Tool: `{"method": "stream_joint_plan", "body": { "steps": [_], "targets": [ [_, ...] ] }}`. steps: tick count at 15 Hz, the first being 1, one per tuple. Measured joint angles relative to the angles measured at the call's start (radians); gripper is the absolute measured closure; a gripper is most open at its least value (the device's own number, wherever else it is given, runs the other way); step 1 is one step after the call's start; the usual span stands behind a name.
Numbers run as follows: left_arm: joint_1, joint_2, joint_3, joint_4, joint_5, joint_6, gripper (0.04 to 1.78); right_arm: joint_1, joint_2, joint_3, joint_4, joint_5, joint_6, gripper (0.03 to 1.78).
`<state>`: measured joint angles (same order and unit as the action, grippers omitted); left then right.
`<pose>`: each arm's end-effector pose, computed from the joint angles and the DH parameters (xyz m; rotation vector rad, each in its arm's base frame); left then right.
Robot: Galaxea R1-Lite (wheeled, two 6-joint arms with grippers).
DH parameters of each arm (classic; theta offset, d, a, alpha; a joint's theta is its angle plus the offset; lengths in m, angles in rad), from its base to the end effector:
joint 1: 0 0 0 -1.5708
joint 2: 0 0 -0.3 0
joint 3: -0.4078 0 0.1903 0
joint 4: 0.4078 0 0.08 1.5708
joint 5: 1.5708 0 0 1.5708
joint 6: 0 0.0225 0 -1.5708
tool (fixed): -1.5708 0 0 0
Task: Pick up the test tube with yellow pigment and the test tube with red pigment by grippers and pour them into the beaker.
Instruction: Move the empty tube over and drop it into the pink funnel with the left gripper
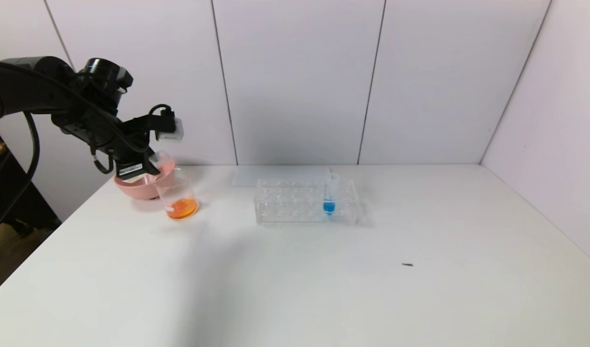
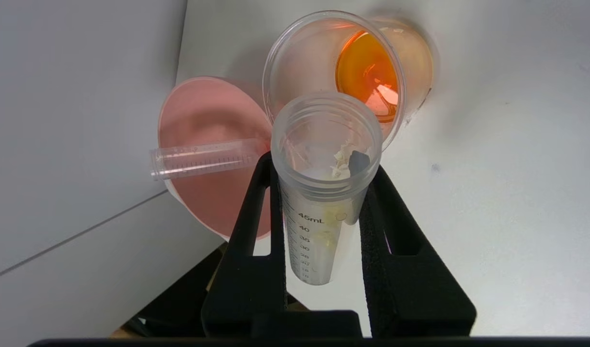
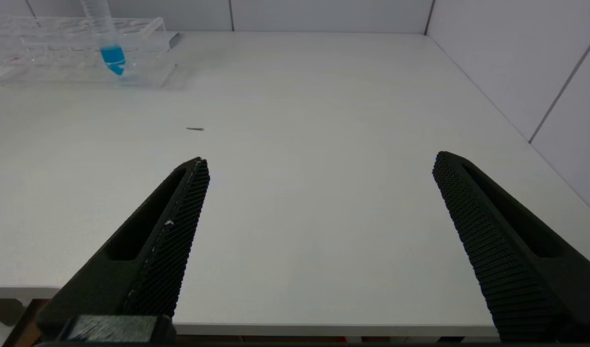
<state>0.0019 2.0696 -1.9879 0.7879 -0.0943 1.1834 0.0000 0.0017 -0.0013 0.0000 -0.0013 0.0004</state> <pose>0.3898 -0.0014 0.2462 1.0623 0.7086 -0.5859 -0.0228 0.0000 0.0759 0.0004 0.0004 -0.0013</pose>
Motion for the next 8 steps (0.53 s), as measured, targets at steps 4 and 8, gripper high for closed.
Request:
{"method": "stream_joint_plan", "body": {
  "steps": [4, 8],
  "targets": [
    [0.007, -0.003, 0.006, -0.003, -0.066, -0.146, 1.37, 0.0, 0.0, 0.0, 0.0, 0.0, 0.0, 0.11],
    [0.021, -0.02, 0.026, -0.006, -0.148, -0.277, 1.37, 0.0, 0.0, 0.0, 0.0, 0.0, 0.0, 0.11]
  ]
}}
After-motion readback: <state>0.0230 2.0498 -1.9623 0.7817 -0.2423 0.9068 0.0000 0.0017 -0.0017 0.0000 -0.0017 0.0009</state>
